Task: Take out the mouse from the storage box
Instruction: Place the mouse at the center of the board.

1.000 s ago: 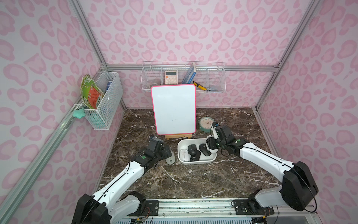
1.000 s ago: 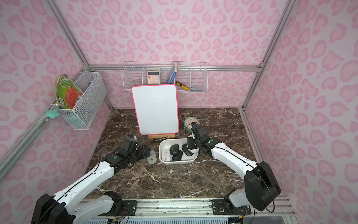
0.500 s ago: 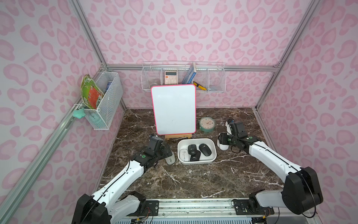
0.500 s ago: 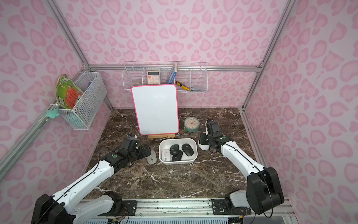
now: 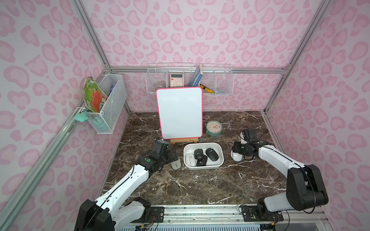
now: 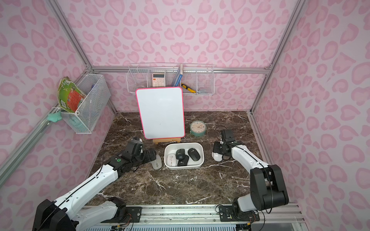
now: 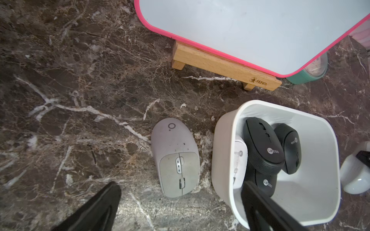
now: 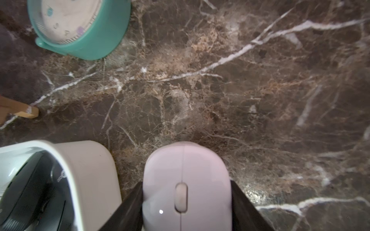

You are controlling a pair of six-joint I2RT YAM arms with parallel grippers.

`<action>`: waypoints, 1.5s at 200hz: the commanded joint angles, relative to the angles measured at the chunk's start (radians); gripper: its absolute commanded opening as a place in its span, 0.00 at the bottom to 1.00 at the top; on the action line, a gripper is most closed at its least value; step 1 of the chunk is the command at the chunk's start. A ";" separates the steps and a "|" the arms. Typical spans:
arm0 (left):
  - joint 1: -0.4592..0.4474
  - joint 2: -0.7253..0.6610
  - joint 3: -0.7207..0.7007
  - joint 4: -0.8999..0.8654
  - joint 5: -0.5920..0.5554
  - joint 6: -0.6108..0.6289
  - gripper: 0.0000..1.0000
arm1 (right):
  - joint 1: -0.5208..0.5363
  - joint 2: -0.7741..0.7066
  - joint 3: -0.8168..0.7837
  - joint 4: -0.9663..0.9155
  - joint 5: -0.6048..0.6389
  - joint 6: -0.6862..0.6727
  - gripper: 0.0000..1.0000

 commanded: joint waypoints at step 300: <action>-0.112 0.105 0.226 -0.186 0.032 -0.004 0.99 | 0.128 -0.282 -0.062 0.069 0.054 -0.008 0.83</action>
